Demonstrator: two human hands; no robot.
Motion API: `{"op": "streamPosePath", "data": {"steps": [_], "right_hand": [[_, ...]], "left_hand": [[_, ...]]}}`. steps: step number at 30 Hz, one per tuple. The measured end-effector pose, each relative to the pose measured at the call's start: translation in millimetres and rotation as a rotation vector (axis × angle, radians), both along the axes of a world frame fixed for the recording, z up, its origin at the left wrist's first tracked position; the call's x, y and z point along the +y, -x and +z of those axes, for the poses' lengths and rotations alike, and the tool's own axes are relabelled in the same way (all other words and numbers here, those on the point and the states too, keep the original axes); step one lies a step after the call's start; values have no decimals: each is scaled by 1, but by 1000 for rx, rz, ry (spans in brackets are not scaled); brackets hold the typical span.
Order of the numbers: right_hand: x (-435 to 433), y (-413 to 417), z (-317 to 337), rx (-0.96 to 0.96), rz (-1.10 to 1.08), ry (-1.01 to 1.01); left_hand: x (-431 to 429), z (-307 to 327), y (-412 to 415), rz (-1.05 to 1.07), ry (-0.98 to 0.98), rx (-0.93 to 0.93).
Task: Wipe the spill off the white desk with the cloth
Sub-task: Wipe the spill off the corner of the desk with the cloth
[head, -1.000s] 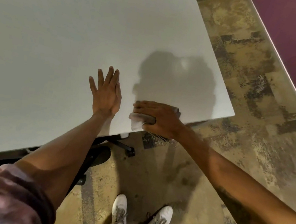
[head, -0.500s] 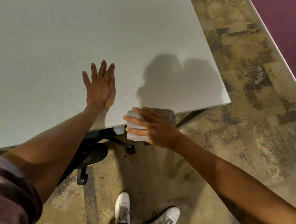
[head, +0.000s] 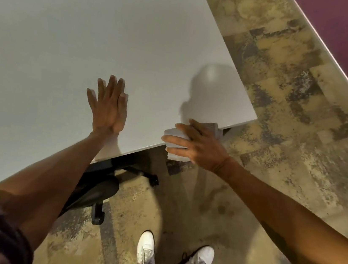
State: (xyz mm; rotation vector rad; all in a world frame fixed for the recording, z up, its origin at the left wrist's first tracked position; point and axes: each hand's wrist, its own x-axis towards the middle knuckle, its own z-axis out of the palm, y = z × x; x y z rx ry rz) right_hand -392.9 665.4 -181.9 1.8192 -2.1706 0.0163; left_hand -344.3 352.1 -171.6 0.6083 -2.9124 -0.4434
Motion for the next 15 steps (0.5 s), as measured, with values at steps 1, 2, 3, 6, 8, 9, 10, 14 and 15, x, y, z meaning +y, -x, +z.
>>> {"op": "streamPosePath", "data": {"steps": [1, 2, 3, 6, 8, 9, 10, 14, 15], "right_hand": [[15, 10, 1, 32, -17, -9], [31, 20, 4, 56, -36, -27], [46, 29, 5, 68, -59, -46], [83, 49, 11, 72, -118, -103], [106, 63, 14, 45, -142, -101], [116, 69, 15, 40, -150, -99], [126, 74, 15, 43, -153, -105], [142, 93, 21, 49, -84, -124], [141, 94, 21, 39, -67, -127]], "left_hand": [[9, 1, 5, -1, -6, 3], [19, 1, 11, 2, -6, 1], [31, 1, 19, 8, 0, -6], [64, -1, 42, 20, 10, -32], [81, -3, 53, 18, 2, -55], [85, -5, 55, 14, -5, -62], [87, -6, 56, 11, -18, -61], [88, -4, 57, 11, -46, -46], [89, -2, 58, 4, -39, -51]]}}
